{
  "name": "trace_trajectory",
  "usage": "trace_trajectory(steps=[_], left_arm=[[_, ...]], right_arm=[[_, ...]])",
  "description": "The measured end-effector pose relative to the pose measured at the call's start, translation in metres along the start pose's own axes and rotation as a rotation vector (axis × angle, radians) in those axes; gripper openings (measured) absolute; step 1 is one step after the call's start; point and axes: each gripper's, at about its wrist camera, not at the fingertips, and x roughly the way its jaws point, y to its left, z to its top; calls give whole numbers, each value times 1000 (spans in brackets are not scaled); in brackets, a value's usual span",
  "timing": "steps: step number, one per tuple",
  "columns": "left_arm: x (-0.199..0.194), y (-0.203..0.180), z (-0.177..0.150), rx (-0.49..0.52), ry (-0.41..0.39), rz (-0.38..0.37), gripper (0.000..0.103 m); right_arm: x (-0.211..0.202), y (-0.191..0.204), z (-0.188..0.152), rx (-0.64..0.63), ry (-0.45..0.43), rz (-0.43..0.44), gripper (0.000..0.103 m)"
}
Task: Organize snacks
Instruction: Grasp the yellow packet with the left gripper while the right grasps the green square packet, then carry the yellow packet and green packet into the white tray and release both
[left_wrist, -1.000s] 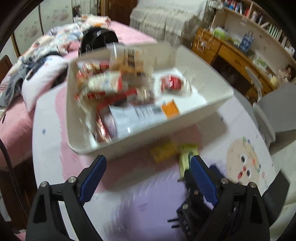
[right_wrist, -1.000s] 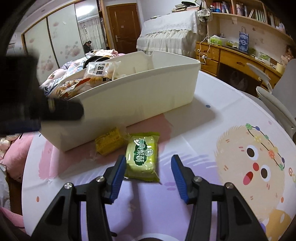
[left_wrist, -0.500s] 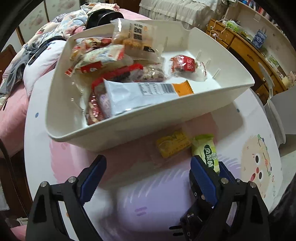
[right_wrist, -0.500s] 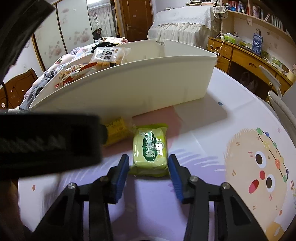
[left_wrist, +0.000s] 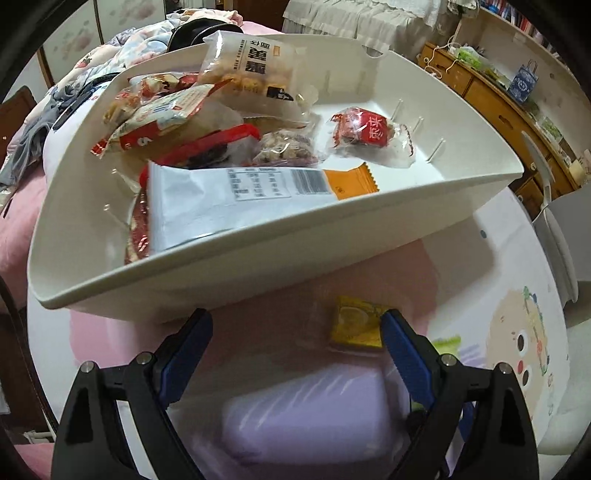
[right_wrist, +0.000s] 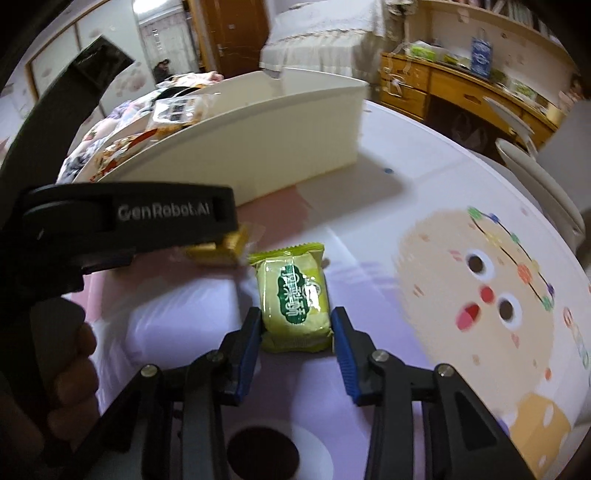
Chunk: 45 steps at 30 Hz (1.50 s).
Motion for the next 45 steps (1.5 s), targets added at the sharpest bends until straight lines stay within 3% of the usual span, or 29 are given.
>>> trace_trajectory(steps=[10,15,18,22,29,38,45], left_arm=[[6,-18,-4,59,28,-29,92],[7,-26,-6,99,-19,-19,87],[10,-30,-8,115,-8,-51,78],[4,-35,-12,146,-11,-94,54],[-2,-39,-14,216,-18,-95,43],[-14,-26,-22,328,40,-101,43],[-46,-4,-27,429,51,-124,43]], right_arm=[[-8,-11,-9,89,2,-48,39],[-11,-13,-12,103,3,-55,39],[-12,-13,-13,111,9,-64,39],[-15,-15,-15,124,17,-80,39],[-24,-20,-18,172,31,-118,39],[-45,-20,-26,258,39,-172,39],[-71,-4,-26,276,13,-192,38]])
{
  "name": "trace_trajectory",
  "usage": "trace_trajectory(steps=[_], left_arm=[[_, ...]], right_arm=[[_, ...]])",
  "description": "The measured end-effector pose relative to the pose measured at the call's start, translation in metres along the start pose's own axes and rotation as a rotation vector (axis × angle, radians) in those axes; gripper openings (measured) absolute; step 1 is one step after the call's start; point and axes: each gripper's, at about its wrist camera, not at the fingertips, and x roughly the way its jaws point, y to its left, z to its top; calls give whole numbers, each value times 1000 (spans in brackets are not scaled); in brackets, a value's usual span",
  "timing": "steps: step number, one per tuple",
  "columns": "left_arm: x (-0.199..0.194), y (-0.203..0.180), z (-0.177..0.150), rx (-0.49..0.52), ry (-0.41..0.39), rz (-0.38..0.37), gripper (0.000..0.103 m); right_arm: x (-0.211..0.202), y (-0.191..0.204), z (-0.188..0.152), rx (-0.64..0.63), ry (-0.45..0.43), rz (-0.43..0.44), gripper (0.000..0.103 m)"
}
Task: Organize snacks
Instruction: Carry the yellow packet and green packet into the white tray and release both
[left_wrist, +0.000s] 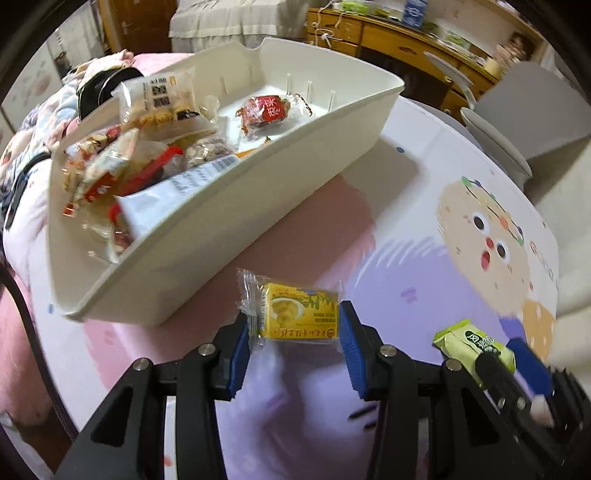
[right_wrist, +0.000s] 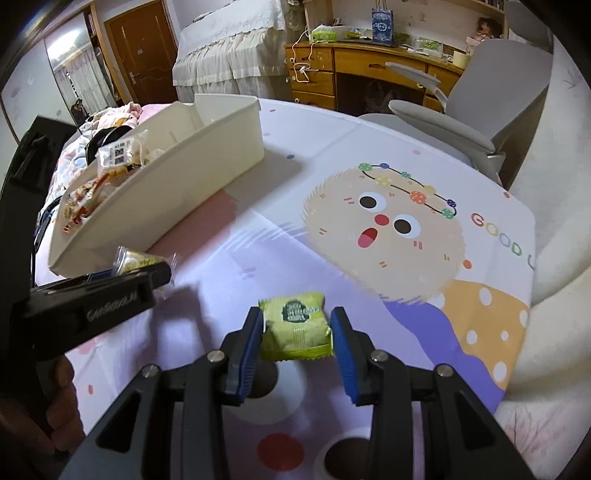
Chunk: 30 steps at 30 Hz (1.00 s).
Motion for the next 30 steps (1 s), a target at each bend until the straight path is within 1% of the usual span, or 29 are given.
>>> trace_trajectory(steps=[3,8,11,14,16,18,22,25,30], left_arm=[[-23,7,-5,31,-9,-27,43],[-65,21,-8,100,-62,-70,43],[-85,31,-3,138,-74,-106,43],[-104,43,1,164,-87,-108,43],[-116,49,5,192,-94,-125,43],[-127,58,11,232,-107,-131,43],[-139,75,26,279,-107,-163,43],[-144,90,41,319,-110,-200,43],[-143,117,74,427,-91,-284,43]], right_arm=[[-11,8,-4,4,-3,-9,37],[-27,27,-11,11,2,-18,37],[-40,37,-13,33,-6,-7,37],[-51,51,-15,54,-11,4,37],[-58,59,-14,72,-17,22,37],[-65,70,-12,76,-27,34,37],[-76,96,-4,77,-52,51,37],[-81,119,3,75,-75,41,37],[-84,156,17,115,-116,30,37]])
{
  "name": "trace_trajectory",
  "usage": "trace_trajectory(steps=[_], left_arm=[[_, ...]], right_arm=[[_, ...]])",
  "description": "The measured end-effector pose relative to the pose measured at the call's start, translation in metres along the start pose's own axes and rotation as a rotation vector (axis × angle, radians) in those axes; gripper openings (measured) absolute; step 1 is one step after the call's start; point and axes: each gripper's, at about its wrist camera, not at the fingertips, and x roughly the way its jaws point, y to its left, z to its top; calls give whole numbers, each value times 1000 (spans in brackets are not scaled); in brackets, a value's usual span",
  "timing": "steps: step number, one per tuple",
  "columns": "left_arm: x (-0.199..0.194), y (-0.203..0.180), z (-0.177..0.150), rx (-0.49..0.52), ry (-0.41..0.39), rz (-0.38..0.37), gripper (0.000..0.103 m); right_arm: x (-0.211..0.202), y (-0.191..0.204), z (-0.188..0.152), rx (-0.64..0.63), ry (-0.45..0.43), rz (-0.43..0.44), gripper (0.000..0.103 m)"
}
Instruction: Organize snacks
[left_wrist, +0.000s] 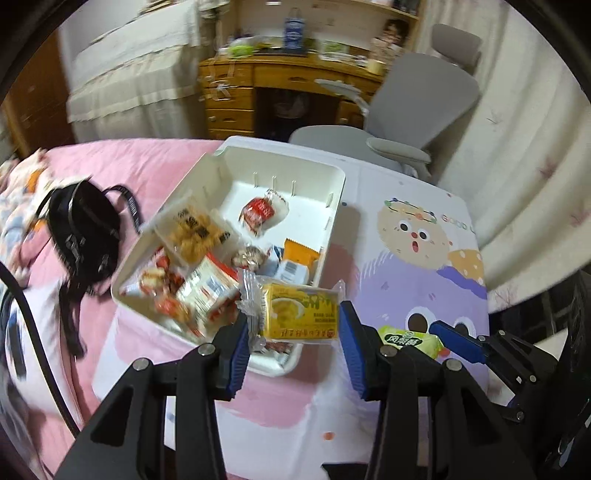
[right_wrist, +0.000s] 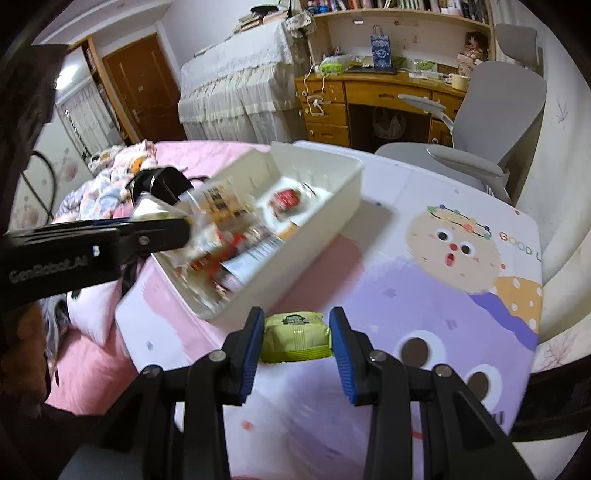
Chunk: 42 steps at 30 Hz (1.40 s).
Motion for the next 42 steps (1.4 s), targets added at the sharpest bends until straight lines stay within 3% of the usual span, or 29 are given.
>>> trace_trajectory(steps=[8,16,18,19,21,28,36,42], left_arm=[[8,59,28,153,33,-147,43],[22,94,45,289,42,-286,44],[22,99,49,317,50,-323,58],[22,101,51,323,55,-342,73],[16,107,54,325,35,-373,77],[8,121,50,303,54,-346,82],[-14,130,19,232,110,-315,83],[-52,126,-12,181,116,-282,88]], right_arm=[[19,63,20,84,-55,-89,37],[47,100,25,216,-117,-180,38],[51,105,25,251,-130,-219,40],[51,106,25,276,-139,-245,41],[50,108,26,311,-152,-261,52],[31,103,15,431,-173,-297,69],[1,85,-29,628,-49,-255,79],[-46,78,-64,666,18,-249,90]])
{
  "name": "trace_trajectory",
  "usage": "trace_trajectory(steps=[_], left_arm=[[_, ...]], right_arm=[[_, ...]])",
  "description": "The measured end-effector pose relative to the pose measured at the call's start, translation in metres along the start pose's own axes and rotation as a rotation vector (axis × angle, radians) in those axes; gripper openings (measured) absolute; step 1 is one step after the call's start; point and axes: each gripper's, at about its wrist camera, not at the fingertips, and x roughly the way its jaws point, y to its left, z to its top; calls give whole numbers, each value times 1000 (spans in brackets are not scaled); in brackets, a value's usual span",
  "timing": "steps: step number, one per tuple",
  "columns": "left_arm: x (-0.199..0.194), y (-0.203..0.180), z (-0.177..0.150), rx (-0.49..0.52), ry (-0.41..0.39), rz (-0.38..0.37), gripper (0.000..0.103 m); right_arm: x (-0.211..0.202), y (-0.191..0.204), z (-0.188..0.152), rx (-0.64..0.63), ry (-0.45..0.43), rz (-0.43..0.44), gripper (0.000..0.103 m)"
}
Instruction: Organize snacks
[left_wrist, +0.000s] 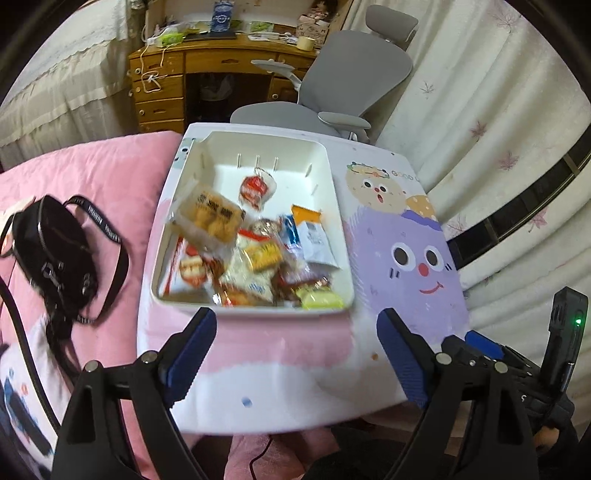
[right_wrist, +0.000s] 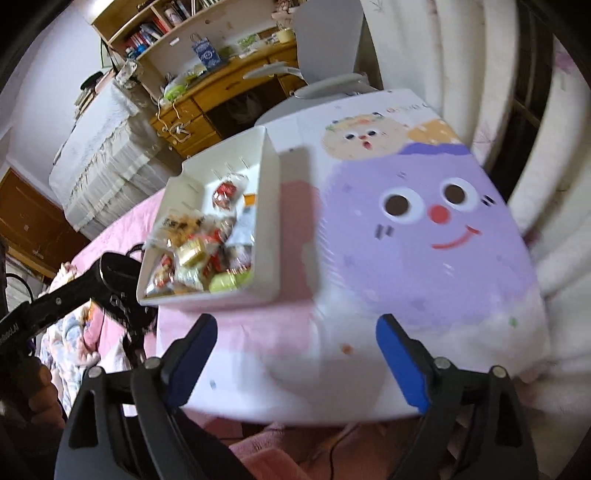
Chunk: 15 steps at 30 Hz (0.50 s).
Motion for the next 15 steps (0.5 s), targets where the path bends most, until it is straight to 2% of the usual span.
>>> trace_trajectory(steps=[3,6,8,10,15], left_arm=[[-16,-19,-14,-19,-16,-2,90],[-32,-41,-26,-31,-40,-7,93],[-43,-57,-33,-38,-68,-1,100],[-53,-71,-38,-34,-89,14,102],[-68,-114,-47,43,-103,81,102]], right_arm=[[-27,-14,-6,-18,47,44,95],[-51,-19,-12,-86,70,29,102],[-64,-22,-14,-117,70,4,103],[-79,-26,-17,-126,68,-15,103],[-108,-26,-18,-181,33,-18,103]])
